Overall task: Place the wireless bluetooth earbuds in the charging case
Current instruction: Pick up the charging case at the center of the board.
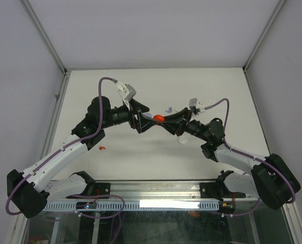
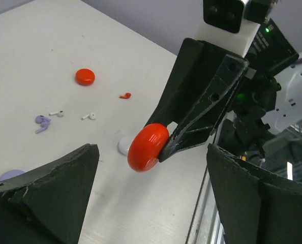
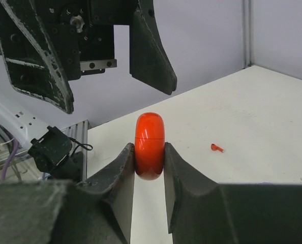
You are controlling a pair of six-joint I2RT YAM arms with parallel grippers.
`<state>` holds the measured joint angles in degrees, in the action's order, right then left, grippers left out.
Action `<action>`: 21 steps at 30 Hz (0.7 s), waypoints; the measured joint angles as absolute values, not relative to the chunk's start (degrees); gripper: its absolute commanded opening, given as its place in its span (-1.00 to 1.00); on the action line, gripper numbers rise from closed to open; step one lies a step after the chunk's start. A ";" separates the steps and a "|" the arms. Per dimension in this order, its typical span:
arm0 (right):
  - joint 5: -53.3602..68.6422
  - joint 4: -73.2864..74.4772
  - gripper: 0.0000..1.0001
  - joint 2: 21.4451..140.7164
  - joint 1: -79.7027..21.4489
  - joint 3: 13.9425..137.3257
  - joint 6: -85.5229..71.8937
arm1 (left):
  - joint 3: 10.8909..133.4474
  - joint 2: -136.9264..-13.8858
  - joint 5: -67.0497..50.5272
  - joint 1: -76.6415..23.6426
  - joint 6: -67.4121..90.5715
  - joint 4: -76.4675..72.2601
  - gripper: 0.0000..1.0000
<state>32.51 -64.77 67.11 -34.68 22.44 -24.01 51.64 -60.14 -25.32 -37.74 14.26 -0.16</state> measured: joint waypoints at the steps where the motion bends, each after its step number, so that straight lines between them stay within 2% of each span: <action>1: 33.39 -64.75 -0.89 67.11 -34.68 22.57 -24.49 | 51.75 -60.25 -26.76 -37.76 13.78 0.08 0.70; 7: 36.95 -64.97 -0.89 67.09 -34.68 23.99 -27.20 | 51.75 -61.78 -33.21 -37.39 12.14 1.02 0.48; 21: 41.58 -69.38 -0.89 67.51 -34.68 24.21 -31.81 | 51.59 -62.15 -38.79 -36.27 11.60 0.40 -0.15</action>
<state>41.58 -69.38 67.51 -34.68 24.21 -31.81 51.59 -62.15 -38.79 -36.27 11.60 0.40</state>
